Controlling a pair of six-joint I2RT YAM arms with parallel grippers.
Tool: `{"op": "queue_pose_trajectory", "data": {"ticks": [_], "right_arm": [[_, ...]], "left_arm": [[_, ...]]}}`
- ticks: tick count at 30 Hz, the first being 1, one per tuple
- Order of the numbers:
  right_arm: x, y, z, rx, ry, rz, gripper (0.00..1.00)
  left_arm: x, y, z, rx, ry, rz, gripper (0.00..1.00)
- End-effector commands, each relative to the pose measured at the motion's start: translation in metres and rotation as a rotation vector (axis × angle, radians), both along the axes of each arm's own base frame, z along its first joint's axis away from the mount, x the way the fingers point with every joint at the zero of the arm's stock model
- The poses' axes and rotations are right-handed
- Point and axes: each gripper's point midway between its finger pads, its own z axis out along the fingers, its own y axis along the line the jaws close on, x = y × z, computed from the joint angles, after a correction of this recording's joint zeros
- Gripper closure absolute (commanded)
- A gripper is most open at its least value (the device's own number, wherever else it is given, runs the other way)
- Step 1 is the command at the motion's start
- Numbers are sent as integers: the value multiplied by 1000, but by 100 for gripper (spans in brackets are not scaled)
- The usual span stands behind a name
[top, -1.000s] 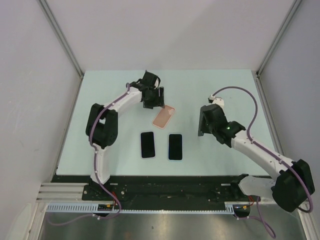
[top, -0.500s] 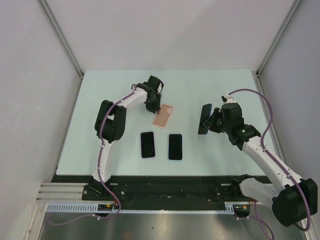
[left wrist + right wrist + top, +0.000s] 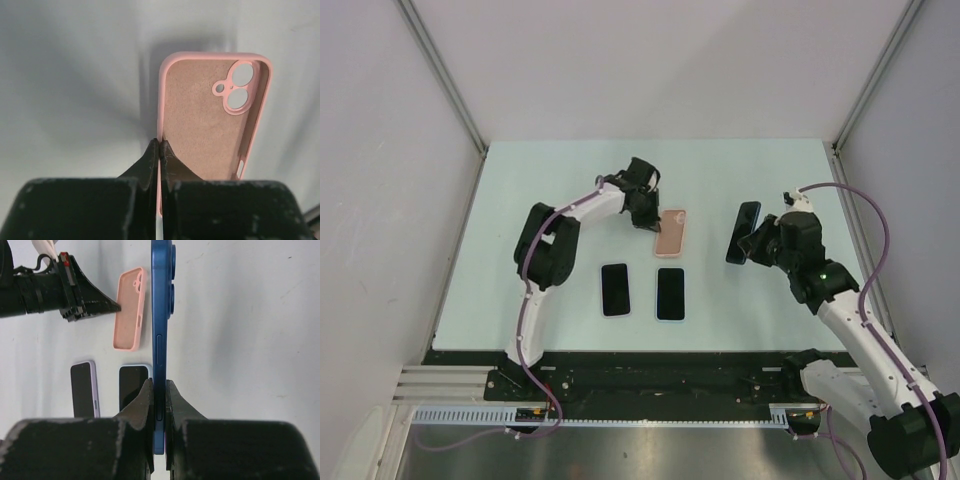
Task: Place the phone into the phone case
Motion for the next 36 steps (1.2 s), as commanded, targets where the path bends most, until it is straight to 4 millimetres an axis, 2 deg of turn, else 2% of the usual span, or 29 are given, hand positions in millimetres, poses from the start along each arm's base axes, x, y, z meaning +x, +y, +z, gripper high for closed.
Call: {"op": "queue_pose_trajectory", "data": {"ticks": [1,2,3,4,7,12,16,17,18,19,21,22,25,27,30,31,33,36], "right_arm": [[0,-15,2,-10,-22,-64,100],[-2,-16,2,-14,-22,-65,100],[-4,-18,-2,-24,-13,-71,100],[-7,-21,-7,-38,8,-81,100],[-14,-30,-15,-68,23,-103,100],[-26,-28,-27,-64,57,-75,100],[-31,-26,-39,-64,80,-46,98],[-33,-24,-42,-59,86,-35,98],[-33,-23,-42,-53,85,-34,98],[-32,-22,-42,-44,83,-35,98],[-31,-16,-44,-23,80,-5,98],[-31,-13,-46,-18,83,13,98],[-29,2,-48,37,88,91,98],[-27,9,-55,70,115,117,99],[-28,17,-62,117,140,142,99],[-29,17,-67,122,151,138,100],[-29,15,-68,141,154,103,100],[-30,11,-75,150,171,66,100]], "left_arm": [[-24,-70,53,-201,-24,-39,100],[-30,-75,53,-209,-17,-43,100],[-38,-88,62,-239,-38,-63,100],[-52,-90,51,-245,2,-53,100],[-82,-109,46,-300,21,-63,100],[-121,-137,38,-339,54,-97,100],[-143,-144,36,-339,85,-94,100],[-146,-144,45,-356,77,-89,100],[-151,-144,41,-380,77,-96,97],[-155,-146,45,-402,83,-96,83],[-156,-143,50,-409,78,-97,69],[-156,-141,51,-399,70,-105,56],[-154,-133,54,-370,44,-107,43],[-152,-126,52,-359,41,-98,43],[-148,-119,46,-348,36,-96,51],[-149,-119,45,-345,34,-102,63],[-149,-118,41,-339,31,-114,79],[-154,-118,32,-339,57,-131,88]]}}
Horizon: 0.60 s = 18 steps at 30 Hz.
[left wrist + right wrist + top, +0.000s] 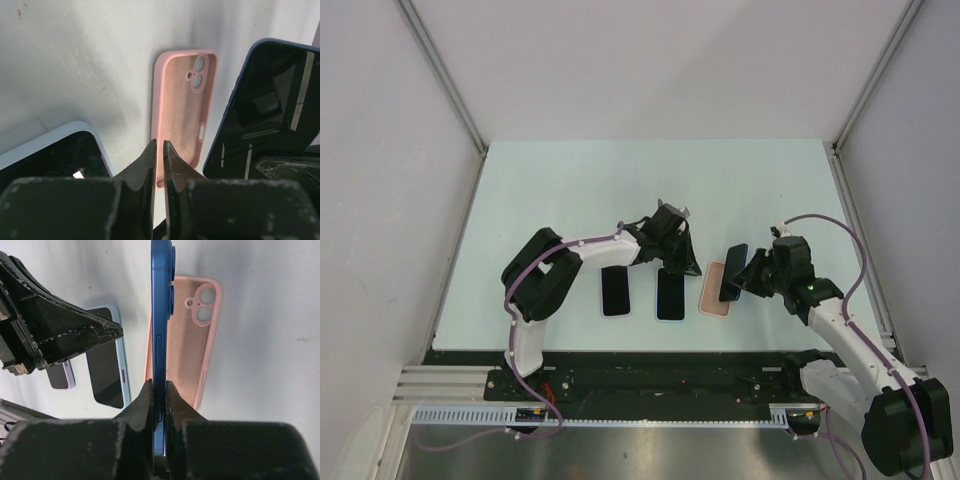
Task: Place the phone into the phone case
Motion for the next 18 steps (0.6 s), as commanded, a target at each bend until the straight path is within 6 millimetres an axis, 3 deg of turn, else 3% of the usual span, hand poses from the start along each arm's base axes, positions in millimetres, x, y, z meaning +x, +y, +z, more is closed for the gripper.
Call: {"op": "queue_pose_trajectory", "data": {"ticks": [1,18], "right_arm": [[14,6,19,86,-82,-38,100],[2,18,-28,196,21,25,99]], "left_arm": [[-3,-1,2,-29,-20,-36,91],[-34,-9,-31,-25,43,-79,92]]}}
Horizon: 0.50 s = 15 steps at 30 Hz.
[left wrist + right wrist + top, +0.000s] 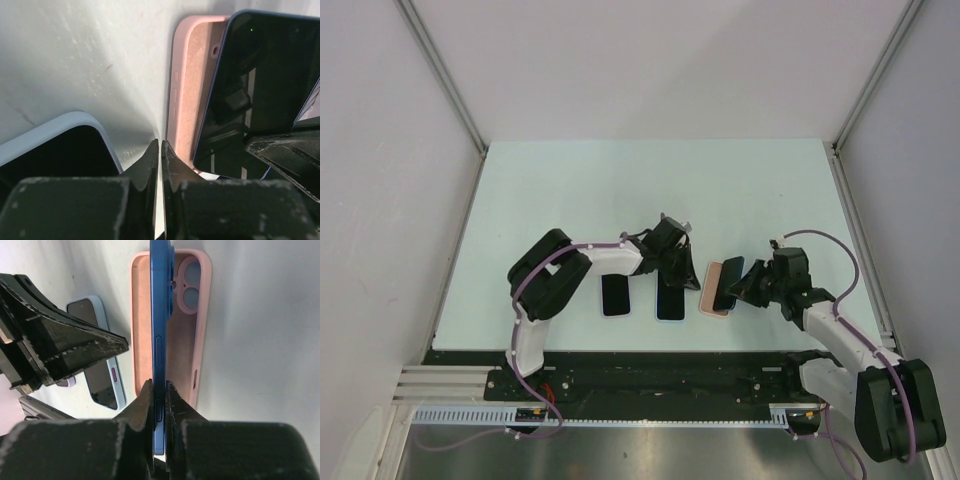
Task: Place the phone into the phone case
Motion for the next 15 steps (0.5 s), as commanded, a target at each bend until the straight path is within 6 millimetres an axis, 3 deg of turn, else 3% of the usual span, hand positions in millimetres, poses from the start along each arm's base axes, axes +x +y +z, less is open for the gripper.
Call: {"op": "queue_pose_trajectory", "data": {"ticks": [1,11,15], "right_arm": [[9,14,10,87,-69,54,99],[-1,20,-8,113,-1,92,99],[-2,21,-5,136,2,96,99]], "left_arm": [[-11,-13,0,-32,1,-31,92],[-17,-16,-4,-29,8,-40,91],[-20,-18,-4,-29,7,-45,91]]}}
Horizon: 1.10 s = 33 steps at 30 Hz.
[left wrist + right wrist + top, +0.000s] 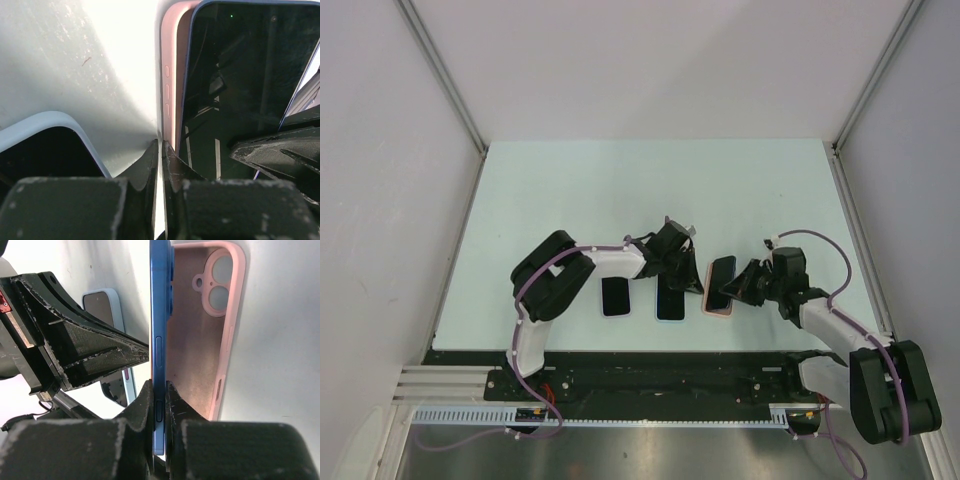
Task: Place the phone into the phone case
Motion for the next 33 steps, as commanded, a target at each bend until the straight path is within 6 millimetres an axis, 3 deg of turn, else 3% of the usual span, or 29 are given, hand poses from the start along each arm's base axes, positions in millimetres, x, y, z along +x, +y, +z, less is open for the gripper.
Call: {"op": "queue_pose_trajectory", "data": {"ticks": [1,10,21,28,33], "right_arm": [[-6,4,2,42,11,25,99],[-4,-8,10,62,45,-10,100],[-9,-1,-6,73,73,86,99],[-15,-1,-28,55,132,116,99],[-13,-7,-31,41,147,97,89]], "left_arm": [[-7,-8,1,-23,3,-15,91],[-9,-11,5,-36,4,-24,88],[-10,-11,-1,-34,13,-28,87],[-11,-12,-3,-35,25,-29,87],[-12,-10,-4,-31,20,-29,87]]}}
